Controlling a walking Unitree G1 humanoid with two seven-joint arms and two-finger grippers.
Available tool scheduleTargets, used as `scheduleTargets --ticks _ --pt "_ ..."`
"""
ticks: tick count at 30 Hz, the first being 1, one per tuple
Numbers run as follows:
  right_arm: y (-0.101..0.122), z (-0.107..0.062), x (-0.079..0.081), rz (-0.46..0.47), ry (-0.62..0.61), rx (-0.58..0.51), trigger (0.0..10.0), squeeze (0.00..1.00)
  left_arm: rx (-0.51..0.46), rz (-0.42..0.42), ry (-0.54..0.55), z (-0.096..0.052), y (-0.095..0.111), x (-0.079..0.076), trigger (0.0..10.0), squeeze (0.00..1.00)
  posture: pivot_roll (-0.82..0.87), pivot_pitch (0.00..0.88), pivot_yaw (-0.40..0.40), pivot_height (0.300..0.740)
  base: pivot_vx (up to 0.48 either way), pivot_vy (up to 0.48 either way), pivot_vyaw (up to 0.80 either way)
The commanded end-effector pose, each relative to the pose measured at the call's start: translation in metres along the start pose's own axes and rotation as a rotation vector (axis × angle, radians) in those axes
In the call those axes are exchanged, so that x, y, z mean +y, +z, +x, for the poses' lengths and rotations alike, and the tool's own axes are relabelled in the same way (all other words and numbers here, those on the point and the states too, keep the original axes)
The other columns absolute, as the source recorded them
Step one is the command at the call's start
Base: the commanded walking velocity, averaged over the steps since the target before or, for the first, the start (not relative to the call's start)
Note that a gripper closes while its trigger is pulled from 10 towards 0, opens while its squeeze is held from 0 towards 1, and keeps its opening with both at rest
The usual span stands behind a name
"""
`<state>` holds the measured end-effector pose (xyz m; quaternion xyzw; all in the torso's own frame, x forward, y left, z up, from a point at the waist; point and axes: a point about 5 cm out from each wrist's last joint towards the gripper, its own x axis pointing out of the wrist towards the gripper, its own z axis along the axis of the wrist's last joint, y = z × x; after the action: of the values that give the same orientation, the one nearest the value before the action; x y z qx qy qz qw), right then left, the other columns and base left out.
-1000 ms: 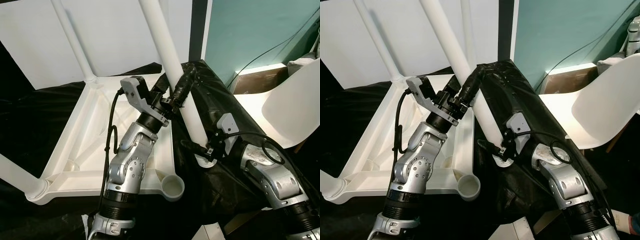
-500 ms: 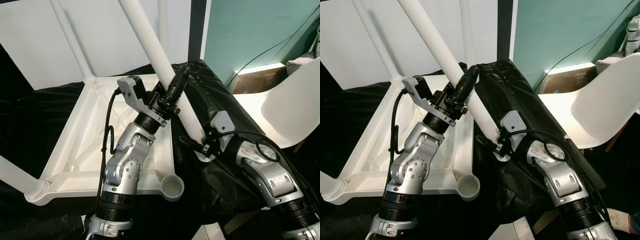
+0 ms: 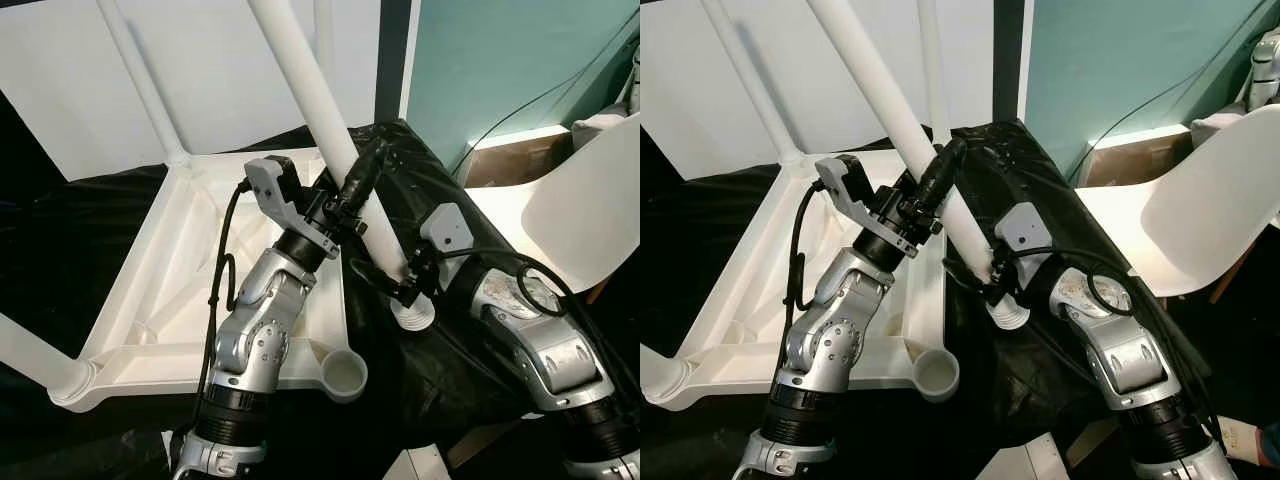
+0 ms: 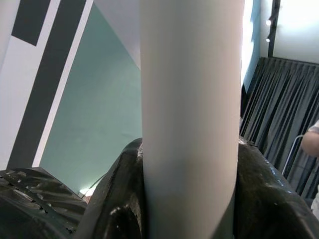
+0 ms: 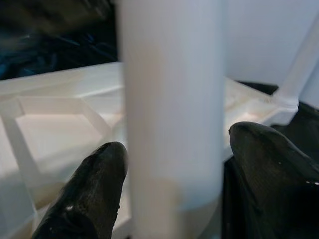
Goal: Building children table
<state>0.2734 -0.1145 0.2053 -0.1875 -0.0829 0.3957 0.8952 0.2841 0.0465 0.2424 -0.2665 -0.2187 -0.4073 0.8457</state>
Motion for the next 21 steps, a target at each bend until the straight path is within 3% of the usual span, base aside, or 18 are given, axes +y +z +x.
scheduleTargets --ticks 1,6,7,9,10,11,21 --pt "0.0063 0.0018 0.0023 -0.004 0.025 -0.006 10.0 0.00 0.001 0.013 -0.045 -0.0023 -0.0017 -0.0007 0.0 0.00 -0.12 0.000 0.078 0.740 0.000 0.000 0.00" --pt "0.0080 -0.0014 0.0040 0.004 0.041 0.017 9.9 0.00 -0.002 0.024 -0.039 -0.0020 -0.0011 -0.0001 0.0 0.00 -0.12 0.000 0.076 0.740 0.000 0.000 0.00" --pt "0.0072 -0.0023 0.0048 0.006 0.049 0.028 7.0 0.00 -0.003 0.026 -0.038 -0.0018 -0.0009 0.0001 0.0 0.00 -0.12 0.000 0.076 0.740 0.000 0.000 0.00" --pt "0.0068 -0.0027 0.0054 0.008 0.054 0.037 7.0 0.00 -0.004 0.027 -0.037 -0.0019 -0.0007 0.0003 0.0 0.00 -0.13 0.000 0.077 0.740 0.000 0.000 0.00" --pt "0.0057 -0.0032 0.0065 0.009 0.063 0.047 2.2 0.00 -0.006 0.028 -0.036 -0.0017 -0.0005 0.0004 0.0 0.00 -0.13 0.000 0.077 0.740 0.000 0.000 0.00" --pt "0.0041 -0.0033 0.0074 0.013 0.070 0.055 0.0 0.00 -0.007 0.029 -0.035 -0.0014 -0.0003 0.0004 0.0 0.00 -0.13 0.000 0.077 0.740 0.000 0.000 0.00" --pt "0.0012 -0.0025 0.0054 0.039 0.078 0.071 0.0 0.00 -0.011 0.031 -0.039 -0.0007 -0.0004 0.0001 0.0 0.00 -0.12 0.000 0.074 0.740 0.000 0.000 0.00"
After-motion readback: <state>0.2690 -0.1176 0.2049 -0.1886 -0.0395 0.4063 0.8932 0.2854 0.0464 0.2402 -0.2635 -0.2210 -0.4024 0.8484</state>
